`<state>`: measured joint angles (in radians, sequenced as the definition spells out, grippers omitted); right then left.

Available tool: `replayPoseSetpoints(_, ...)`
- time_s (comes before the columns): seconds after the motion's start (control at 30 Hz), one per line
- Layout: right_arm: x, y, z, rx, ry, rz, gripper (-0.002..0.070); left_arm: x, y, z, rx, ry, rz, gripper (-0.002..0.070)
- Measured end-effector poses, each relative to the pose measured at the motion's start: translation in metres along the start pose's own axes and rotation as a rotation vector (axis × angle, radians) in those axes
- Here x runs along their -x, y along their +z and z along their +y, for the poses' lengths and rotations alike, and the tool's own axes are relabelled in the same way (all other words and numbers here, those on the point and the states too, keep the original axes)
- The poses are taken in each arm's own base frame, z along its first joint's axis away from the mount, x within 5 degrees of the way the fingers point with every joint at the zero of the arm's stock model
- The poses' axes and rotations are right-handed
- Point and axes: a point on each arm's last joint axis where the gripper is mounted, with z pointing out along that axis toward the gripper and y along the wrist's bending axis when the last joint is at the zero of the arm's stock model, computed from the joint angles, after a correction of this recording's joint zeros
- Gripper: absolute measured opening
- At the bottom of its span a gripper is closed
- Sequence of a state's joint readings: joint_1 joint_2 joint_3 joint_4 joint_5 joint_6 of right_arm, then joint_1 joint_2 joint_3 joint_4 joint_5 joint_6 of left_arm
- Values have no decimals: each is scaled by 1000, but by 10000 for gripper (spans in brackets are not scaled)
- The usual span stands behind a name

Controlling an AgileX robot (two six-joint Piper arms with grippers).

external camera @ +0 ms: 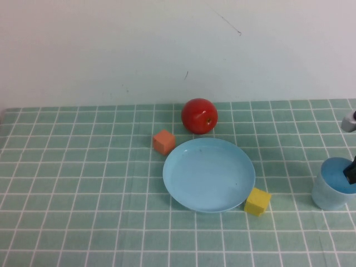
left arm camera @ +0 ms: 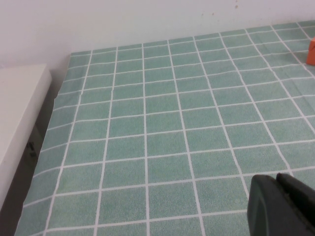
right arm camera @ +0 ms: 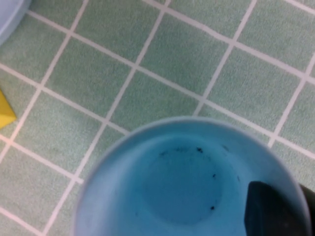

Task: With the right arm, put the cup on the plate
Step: Pick up the cup from the table, then place the cup on the plate

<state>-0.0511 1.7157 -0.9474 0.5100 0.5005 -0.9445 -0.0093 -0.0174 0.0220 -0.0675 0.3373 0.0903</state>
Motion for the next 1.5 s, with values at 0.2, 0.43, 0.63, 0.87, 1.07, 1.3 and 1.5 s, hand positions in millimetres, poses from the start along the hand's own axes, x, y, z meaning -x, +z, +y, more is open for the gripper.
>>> replayPoseSetpoints(0.2,5,-2,0,4,15,-24,25,0,0,0,0,0,0,-3)
replayPoseSetpoints(0.43,52,-23,10,160,105,-221,25,0,0,0,0,0,0,-3)
replayPoseSetpoints(0.63,103,-34,50,255,-57,-338,25,0,0,0,-2,1,0,-3)
replayPoseSetpoints(0.87,137,5,99,309,-197,-298,24,0,0,0,-7,2,0,-3)
replayPoseSetpoints(1.07,140,47,119,262,-282,-136,24,0,0,0,-7,2,0,-3)
replayPoseSetpoints(1.3,151,56,124,185,-333,-87,24,0,0,0,-7,2,0,-3)
replayPoseSetpoints(1.5,151,61,125,208,-337,-42,24,0,0,0,-7,2,0,-3)
